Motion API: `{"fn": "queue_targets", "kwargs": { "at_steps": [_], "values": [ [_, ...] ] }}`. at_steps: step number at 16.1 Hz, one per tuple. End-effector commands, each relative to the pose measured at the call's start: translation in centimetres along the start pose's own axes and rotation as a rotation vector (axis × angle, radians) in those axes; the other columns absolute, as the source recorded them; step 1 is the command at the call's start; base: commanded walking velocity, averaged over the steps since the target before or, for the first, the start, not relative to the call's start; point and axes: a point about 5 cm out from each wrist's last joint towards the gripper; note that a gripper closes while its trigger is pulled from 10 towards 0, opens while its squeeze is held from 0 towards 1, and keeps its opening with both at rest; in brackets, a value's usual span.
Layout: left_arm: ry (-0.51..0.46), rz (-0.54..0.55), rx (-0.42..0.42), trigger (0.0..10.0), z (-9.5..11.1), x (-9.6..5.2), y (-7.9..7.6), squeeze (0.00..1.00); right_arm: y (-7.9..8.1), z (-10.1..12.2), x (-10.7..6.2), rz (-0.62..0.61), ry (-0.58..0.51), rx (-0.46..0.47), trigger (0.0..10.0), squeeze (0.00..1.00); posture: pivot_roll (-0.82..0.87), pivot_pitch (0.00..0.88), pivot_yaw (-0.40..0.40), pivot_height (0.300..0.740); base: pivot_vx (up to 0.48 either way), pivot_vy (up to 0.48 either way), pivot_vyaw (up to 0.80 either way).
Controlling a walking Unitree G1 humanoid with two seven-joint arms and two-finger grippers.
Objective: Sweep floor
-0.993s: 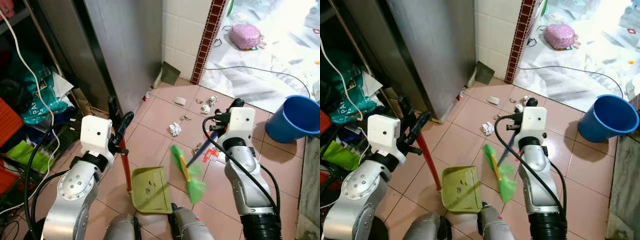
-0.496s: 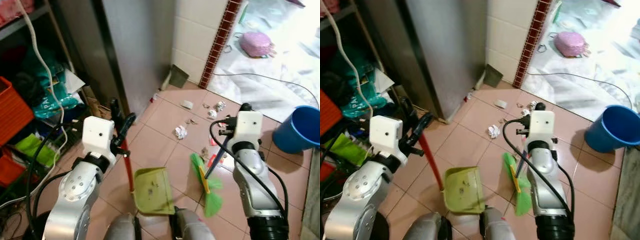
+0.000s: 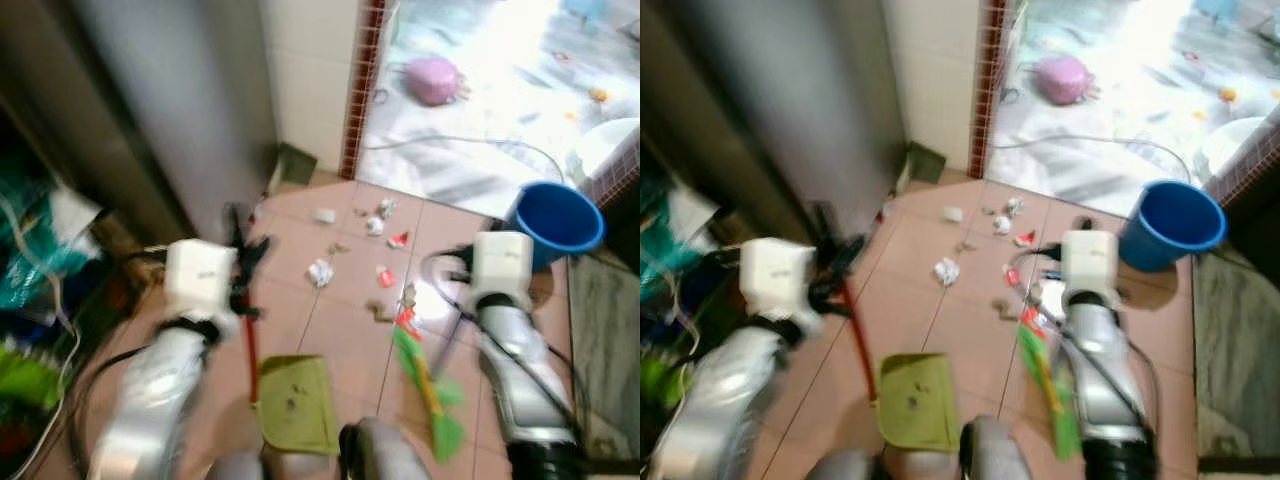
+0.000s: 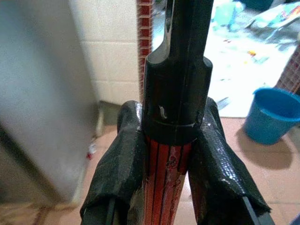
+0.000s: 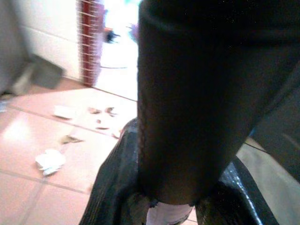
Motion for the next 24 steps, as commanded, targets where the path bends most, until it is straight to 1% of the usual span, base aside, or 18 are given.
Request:
{"fn": "queue_targets", "kwargs": {
  "at_steps": [1, 2, 5, 7, 9, 12, 13, 14, 15, 16, 17, 18, 19, 20, 21, 22, 23, 24],
  "values": [
    [-0.045, 0.004, -0.002, 10.0, 0.8, -0.2, 0.2, 0.0, -0.3, -1.3, -0.1, -0.034, 0.065, -0.042, 10.0, 0.0, 0.01, 0.179, 0.008, 0.74, 0.262, 0.0, -0.8],
    [-0.049, 0.005, -0.002, 10.0, 0.9, 0.0, 0.3, 0.0, -0.5, -1.6, 0.0, -0.045, 0.082, -0.038, 10.0, 0.0, 0.01, 0.175, 0.008, 0.74, 0.266, 0.0, -0.8],
    [-0.057, 0.007, -0.001, 10.0, 1.0, 0.0, 0.3, 0.0, -0.4, -1.7, 0.1, -0.047, 0.095, -0.034, 10.0, 0.0, 0.01, 0.174, 0.007, 0.74, 0.257, 0.0, -0.8],
    [-0.068, 0.033, 0.016, 10.0, 1.3, 0.1, 0.6, 0.0, -0.5, -1.6, 0.2, -0.051, 0.095, -0.023, 10.0, 0.0, 0.01, 0.178, 0.009, 0.74, 0.0, 0.0, -0.63],
    [-0.085, 0.053, 0.036, 10.0, 1.6, 0.3, 1.0, 0.0, -0.4, -1.4, 0.5, -0.053, 0.09, -0.018, 10.0, 0.0, 0.01, 0.183, 0.008, 0.74, 0.0, 0.0, -0.2],
    [-0.127, 0.113, 0.06, 10.0, 2.5, 0.9, 1.8, 0.0, -0.2, -0.5, 1.5, -0.057, 0.067, 0.008, 10.0, 0.0, 0.02, 0.183, -0.001, 0.74, 0.0, 0.0, 0.0],
    [-0.15, 0.177, 0.079, 10.0, 2.8, 1.0, 2.5, 0.0, 0.2, 0.2, 2.0, -0.039, 0.033, 0.058, 10.0, 0.0, 0.02, 0.185, -0.002, 0.74, 0.0, 0.0, 0.0],
    [-0.155, 0.203, 0.075, 10.0, 2.8, 1.0, 2.8, 0.0, 0.4, 0.6, 2.2, -0.03, 0.013, 0.083, 10.0, 0.0, 0.02, 0.185, -0.002, 0.74, 0.0, 0.0, 0.0],
    [-0.166, 0.233, 0.074, 10.0, 3.0, 0.9, 3.0, 0.0, 0.4, 1.0, 2.4, -0.032, -0.001, 0.09, 10.0, 0.0, 0.03, 0.176, 0.001, 0.74, 0.0, 0.0, 0.0],
    [-0.188, 0.251, 0.058, 10.0, 3.6, 1.1, 3.0, 0.0, 0.3, 1.8, 3.0, -0.032, -0.041, 0.092, 10.0, 0.0, 0.03, 0.163, 0.002, 0.74, 0.0, 0.0, 0.0],
    [-0.199, 0.252, 0.058, 10.0, 3.8, 1.3, 3.0, 0.0, 0.3, 2.2, 3.2, -0.035, -0.06, 0.09, 10.0, 0.0, 0.03, 0.157, -0.002, 0.74, 0.0, 0.0, 0.0],
    [-0.209, 0.254, 0.077, 10.0, 4.0, 1.6, 3.2, 0.0, 0.4, 2.6, 3.4, -0.04, -0.075, 0.078, 10.0, 0.0, 0.03, 0.152, -0.011, 0.74, 0.0, 0.0, 0.0],
    [-0.203, 0.268, 0.117, 10.0, 3.6, 1.9, 3.7, 0.0, 0.7, 2.7, 3.6, -0.042, -0.084, 0.086, 10.0, 0.0, 0.02, 0.133, -0.034, 0.74, 0.0, 0.0, 0.0],
    [-0.208, 0.277, 0.116, 10.0, 3.4, 2.0, 4.0, 0.0, 1.0, 3.0, 3.6, -0.037, -0.095, 0.089, 10.0, 0.0, 0.02, 0.128, -0.049, 0.74, 0.0, 0.0, 0.0],
    [-0.207, 0.3, 0.105, 10.0, 3.1, 1.9, 4.1, 0.0, 1.3, 3.4, 3.3, -0.016, -0.129, 0.075, 10.0, 0.0, 0.01, 0.128, -0.06, 0.74, 0.0, 0.0, 0.0],
    [-0.215, 0.334, 0.088, 10.0, 2.8, 2.0, 4.3, 0.0, 1.6, 3.9, 3.2, 0.009, -0.157, 0.083, 10.0, 0.0, 0.0, 0.132, -0.068, 0.74, 0.0, 0.0, 0.0],
    [-0.22, 0.344, 0.101, 10.0, 2.7, 2.3, 4.3, 0.0, 1.7, 4.3, 3.2, 0.026, -0.171, 0.103, 10.0, 0.0, -0.01, 0.144, -0.076, 0.74, 0.0, 0.0, 0.0],
    [-0.219, 0.343, 0.147, 10.0, 2.4, 2.8, 4.1, 0.0, 1.8, 4.6, 3.2, 0.037, -0.187, 0.102, 10.0, 0.0, -0.02, 0.15, -0.078, 0.74, 0.0, 0.0, 0.0]
  ]
}}
Point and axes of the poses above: a point about 5 cm out from each wrist's last joint towards the gripper, its own x axis pointing out of the wrist towards the gripper, its own z axis along the axis of the wrist's last joint, y = z × x, and after that the axes turned 4 degrees about -x, right-handed
